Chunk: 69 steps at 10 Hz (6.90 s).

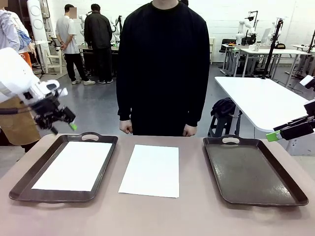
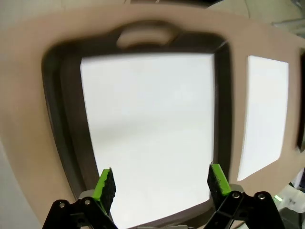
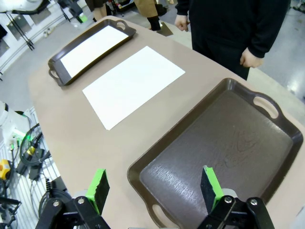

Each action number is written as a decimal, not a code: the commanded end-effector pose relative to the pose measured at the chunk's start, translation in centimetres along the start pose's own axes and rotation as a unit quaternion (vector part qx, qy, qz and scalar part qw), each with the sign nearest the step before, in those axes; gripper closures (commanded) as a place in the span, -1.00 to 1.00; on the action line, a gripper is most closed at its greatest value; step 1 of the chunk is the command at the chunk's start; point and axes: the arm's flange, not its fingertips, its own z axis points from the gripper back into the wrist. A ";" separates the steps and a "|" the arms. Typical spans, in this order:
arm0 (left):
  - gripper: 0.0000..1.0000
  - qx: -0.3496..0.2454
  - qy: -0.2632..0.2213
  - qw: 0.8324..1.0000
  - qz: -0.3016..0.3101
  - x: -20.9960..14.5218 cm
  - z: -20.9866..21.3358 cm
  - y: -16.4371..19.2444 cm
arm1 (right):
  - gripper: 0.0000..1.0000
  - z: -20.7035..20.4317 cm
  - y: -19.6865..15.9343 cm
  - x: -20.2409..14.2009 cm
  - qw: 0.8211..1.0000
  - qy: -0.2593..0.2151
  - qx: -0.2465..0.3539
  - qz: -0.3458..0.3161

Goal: Sort the A4 documents.
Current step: Receive the A4 Paper.

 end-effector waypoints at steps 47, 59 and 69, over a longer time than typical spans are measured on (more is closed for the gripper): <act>-1.00 -0.131 -0.190 0.914 -0.333 -14.4 13.8 -5.1 | -1.00 -0.3 -0.4 0.1 1.000 -0.013 0.009 0.004; -1.00 -0.131 -0.190 0.914 -0.333 -14.4 13.8 -5.1 | -1.00 -0.3 -0.4 0.1 1.000 -0.013 0.009 0.004; -1.00 -0.131 -0.190 0.914 -0.333 -14.4 13.8 -5.1 | -1.00 -0.3 -0.4 0.1 1.000 -0.013 0.009 0.004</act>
